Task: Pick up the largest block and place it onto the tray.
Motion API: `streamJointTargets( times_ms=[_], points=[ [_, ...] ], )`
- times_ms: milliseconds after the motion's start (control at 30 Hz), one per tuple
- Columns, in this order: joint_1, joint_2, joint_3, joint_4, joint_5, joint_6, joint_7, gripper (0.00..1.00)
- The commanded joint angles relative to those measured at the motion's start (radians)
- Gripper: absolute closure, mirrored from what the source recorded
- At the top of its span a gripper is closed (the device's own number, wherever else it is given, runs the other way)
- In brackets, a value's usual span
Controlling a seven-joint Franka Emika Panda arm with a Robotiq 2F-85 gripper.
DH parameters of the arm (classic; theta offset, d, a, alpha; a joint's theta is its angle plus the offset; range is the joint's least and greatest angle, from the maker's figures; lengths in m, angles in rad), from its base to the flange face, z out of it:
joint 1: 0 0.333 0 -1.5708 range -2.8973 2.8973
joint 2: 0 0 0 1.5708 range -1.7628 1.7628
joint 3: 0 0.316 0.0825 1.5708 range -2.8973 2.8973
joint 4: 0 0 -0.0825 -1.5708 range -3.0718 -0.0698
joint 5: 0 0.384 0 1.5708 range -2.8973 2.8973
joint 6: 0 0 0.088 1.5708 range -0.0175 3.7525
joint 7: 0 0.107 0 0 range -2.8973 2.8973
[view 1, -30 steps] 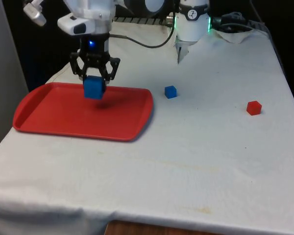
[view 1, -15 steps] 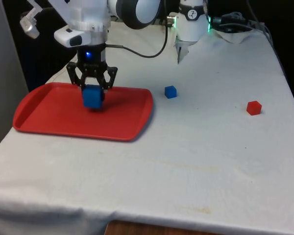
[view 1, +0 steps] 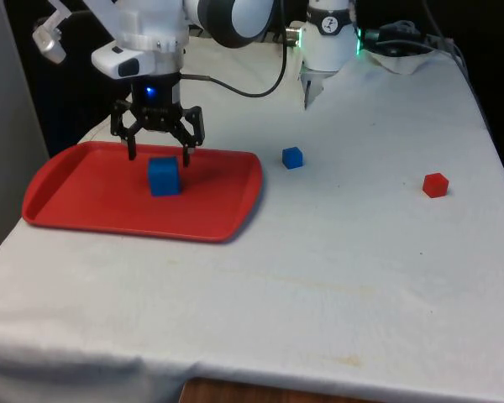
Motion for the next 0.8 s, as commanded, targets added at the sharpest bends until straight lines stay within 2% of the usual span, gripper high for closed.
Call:
streamJointTargets(
  times_ms=[0, 67, 100, 133, 200, 333, 367, 400, 433, 700, 733, 767],
  points=[
    [0.002, -0.005, -0.003, -0.004, -0.002, -0.001, -0.001, 0.0],
    [0.002, -0.004, -0.003, -0.004, -0.002, 0.0, -0.001, 0.0],
    [0.006, -0.01, -0.008, -0.004, -0.006, -0.005, 0.001, 0.0],
    [0.0, 0.0, -0.001, 0.0, 0.0, 0.0, 0.0, 0.0],
    [0.013, -0.02, -0.019, -0.004, -0.014, -0.013, 0.006, 0.0],
    [0.027, -0.039, -0.036, -0.007, -0.022, -0.025, 0.01, 0.0],
    [0.034, -0.051, -0.044, -0.006, -0.03, -0.034, 0.015, 0.0],
    [0.02, -0.045, -0.029, 0.0, -0.016, -0.025, 0.003, 0.0],
    [0.037, -0.058, -0.046, -0.006, -0.035, -0.036, 0.019, 0.0],
    [0.057, -0.123, -0.054, -0.004, -0.098, -0.061, 0.068, 0.0],
    [0.044, -0.121, -0.039, -0.001, -0.087, -0.052, 0.057, 0.0],
    [0.061, -0.132, -0.054, -0.004, -0.106, -0.064, 0.075, 0.0]
  ],
)
